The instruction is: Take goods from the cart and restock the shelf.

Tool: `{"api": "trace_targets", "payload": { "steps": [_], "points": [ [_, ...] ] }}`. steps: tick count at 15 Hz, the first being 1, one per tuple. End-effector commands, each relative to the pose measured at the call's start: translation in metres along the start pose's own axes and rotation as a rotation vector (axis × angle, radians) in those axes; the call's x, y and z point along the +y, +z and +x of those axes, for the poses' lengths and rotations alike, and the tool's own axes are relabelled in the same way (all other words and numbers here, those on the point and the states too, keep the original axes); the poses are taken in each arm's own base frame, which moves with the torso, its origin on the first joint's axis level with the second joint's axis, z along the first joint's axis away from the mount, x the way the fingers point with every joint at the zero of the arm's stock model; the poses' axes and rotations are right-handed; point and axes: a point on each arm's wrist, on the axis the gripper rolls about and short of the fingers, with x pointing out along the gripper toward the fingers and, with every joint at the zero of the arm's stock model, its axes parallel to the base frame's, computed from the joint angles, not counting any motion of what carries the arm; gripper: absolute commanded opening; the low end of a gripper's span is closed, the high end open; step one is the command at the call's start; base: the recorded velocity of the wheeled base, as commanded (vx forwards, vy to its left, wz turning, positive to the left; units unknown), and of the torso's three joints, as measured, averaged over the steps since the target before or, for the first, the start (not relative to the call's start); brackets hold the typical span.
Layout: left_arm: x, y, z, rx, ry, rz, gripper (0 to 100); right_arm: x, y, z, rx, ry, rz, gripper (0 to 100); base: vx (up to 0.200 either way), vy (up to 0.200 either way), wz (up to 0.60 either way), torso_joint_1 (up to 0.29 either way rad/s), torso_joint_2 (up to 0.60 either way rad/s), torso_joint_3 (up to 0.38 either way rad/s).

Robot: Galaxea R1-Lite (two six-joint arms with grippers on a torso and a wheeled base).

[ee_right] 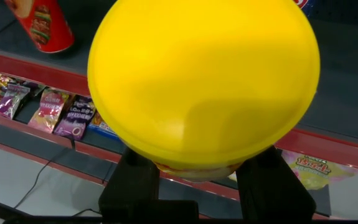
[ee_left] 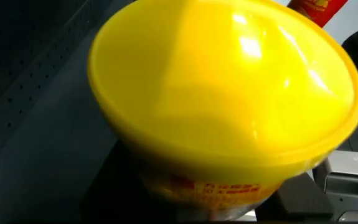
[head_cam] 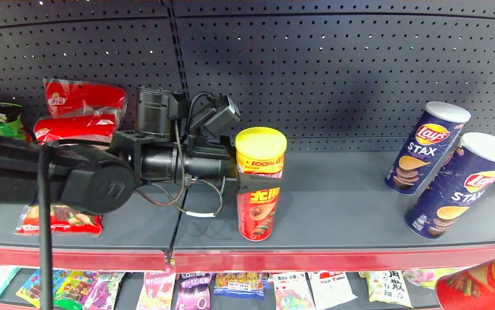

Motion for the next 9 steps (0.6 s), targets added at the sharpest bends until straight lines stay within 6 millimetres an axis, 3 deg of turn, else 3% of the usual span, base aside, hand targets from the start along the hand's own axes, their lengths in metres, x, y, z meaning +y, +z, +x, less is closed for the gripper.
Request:
{"api": "trace_targets", "payload": {
  "steps": [1, 9],
  "points": [
    [0.0035, -0.0106, 0.0069, 0.013, -0.018, -0.020, 0, -0.0002, 0.0009, 0.0013, 0.006, 0.001, 0.000, 0, 0.000, 0.000, 0.00, 0.000, 0.00, 0.000],
    [0.0074, -0.0186, 0.0160, -0.009, -0.089, -0.017, 0, -0.0006, 0.0020, 0.0032, 0.015, 0.001, 0.001, 0, 0.000, 0.000, 0.00, 0.000, 0.00, 0.000]
  ]
}}
